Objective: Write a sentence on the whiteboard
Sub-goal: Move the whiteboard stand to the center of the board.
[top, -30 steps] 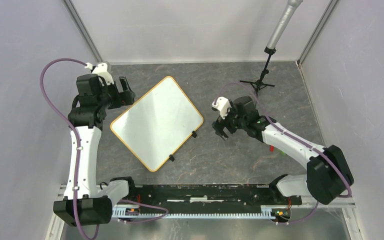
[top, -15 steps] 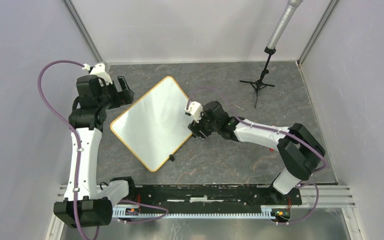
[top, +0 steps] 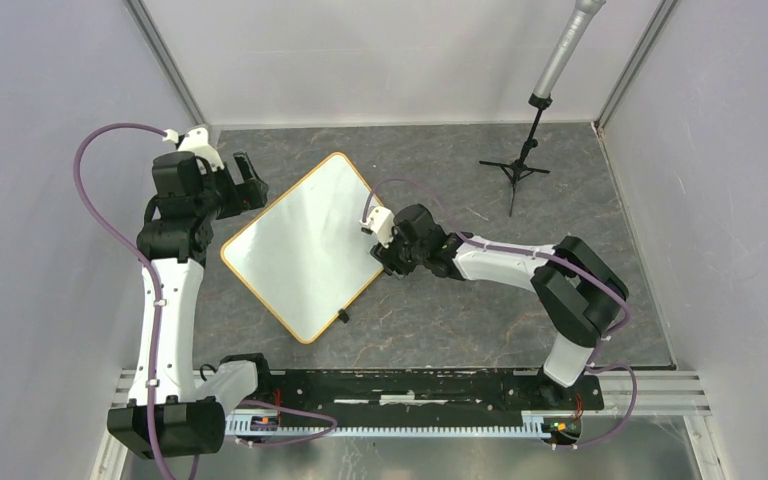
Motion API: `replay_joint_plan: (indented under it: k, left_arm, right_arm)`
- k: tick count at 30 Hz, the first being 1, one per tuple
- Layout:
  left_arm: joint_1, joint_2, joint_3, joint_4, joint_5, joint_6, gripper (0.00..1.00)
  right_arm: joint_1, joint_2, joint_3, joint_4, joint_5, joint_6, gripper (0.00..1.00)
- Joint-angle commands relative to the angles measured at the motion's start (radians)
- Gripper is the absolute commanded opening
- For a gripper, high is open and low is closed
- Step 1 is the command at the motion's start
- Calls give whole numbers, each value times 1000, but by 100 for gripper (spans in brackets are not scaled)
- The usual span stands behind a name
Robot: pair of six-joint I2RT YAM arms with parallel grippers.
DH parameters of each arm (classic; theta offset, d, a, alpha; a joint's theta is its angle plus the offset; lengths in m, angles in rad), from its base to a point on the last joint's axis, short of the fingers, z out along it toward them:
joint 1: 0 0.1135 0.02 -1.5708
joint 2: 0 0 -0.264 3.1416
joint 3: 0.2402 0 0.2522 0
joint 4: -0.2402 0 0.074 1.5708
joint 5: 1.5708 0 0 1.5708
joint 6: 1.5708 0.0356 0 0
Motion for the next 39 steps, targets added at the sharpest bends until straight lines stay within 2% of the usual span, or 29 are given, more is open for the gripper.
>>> replay_joint_plan:
  k: [1,12,19,24,30,34,39]
  left_arm:
    - [0,-26,-9,56,-10,-49,100]
    - [0,10,47,-17,7,-50,100]
    - [0,20,58,-46,-55,-48,100]
    - [-1,26,64,-45,-87,-46,100]
    - [0,57,71,-45,-22,-70,100]
    - [-1,73,66,-45,-14,-76,100]
    - [-1,77,65,-39,0,-80,100]
  right_arm:
    - [17,9,-9,22,-4,31,54]
    - [20,60,-38,39,3,78,53]
    - [21,62,-30,44,16,95,50]
    - [19,72,-27,47,13,104,44]
    - [-2,52,-38,35,3,111,23]
    - [-20,9,-83,22,-8,109,0]
    - [-50,-70,-202,22,-31,125,0]
